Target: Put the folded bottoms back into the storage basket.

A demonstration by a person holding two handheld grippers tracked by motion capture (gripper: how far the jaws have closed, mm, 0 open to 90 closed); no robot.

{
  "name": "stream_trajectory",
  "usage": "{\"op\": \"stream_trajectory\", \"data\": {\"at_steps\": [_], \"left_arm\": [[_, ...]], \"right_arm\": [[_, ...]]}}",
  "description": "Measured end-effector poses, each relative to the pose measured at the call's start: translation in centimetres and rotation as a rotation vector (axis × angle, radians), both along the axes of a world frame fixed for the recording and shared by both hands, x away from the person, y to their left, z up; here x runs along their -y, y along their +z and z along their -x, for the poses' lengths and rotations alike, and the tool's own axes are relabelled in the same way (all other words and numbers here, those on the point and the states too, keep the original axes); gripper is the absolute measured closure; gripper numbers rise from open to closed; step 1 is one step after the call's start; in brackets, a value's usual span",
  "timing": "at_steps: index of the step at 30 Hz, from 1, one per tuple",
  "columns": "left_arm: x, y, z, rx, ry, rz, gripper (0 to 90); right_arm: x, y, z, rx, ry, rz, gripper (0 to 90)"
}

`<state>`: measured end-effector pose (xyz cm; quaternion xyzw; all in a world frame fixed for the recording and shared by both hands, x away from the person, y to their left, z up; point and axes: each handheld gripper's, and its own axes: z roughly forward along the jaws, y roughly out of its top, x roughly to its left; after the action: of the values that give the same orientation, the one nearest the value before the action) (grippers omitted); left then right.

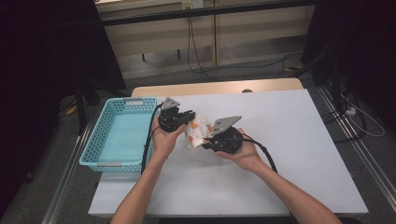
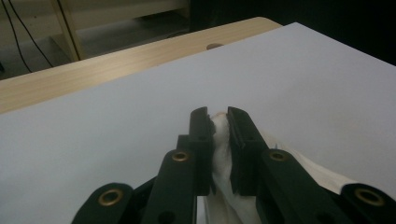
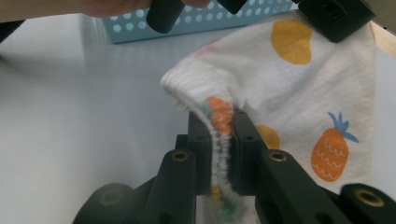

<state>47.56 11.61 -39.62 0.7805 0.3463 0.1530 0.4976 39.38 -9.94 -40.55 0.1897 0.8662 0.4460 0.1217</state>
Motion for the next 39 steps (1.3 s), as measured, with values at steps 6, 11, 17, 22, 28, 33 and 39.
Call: {"op": "stream_trajectory", "data": {"at_steps": [6,11,17,22,28,33,39], "left_arm": [[-0.5,0.9,0.1,0.011,0.008,0.005,81.2],[-1.1,1.5,0.1,0.020,0.012,0.002,81.2],[-1.4,1.9,0.1,0.022,0.016,0.001,81.2],[-1.9,2.6,0.3,0.030,0.014,0.005,81.2],[-2.3,3.5,0.5,0.041,0.023,0.019,81.3],[-3.0,4.0,0.5,0.045,0.031,0.034,81.2],[-3.6,4.5,0.5,0.052,0.032,0.048,81.3]], "right_arm": [[-0.6,0.5,-0.1,0.007,0.010,-0.022,81.0],[-0.7,1.0,-0.2,0.013,0.010,-0.032,81.0],[-1.2,1.4,-0.2,0.017,0.017,-0.040,81.0],[-1.4,1.7,-0.2,0.023,0.023,-0.053,81.0],[-1.6,2.5,-0.2,0.033,0.033,-0.073,81.0],[-2.0,3.1,-0.2,0.042,0.039,-0.075,81.0],[-2.8,3.6,-0.3,0.048,0.050,-0.074,81.0]]}}
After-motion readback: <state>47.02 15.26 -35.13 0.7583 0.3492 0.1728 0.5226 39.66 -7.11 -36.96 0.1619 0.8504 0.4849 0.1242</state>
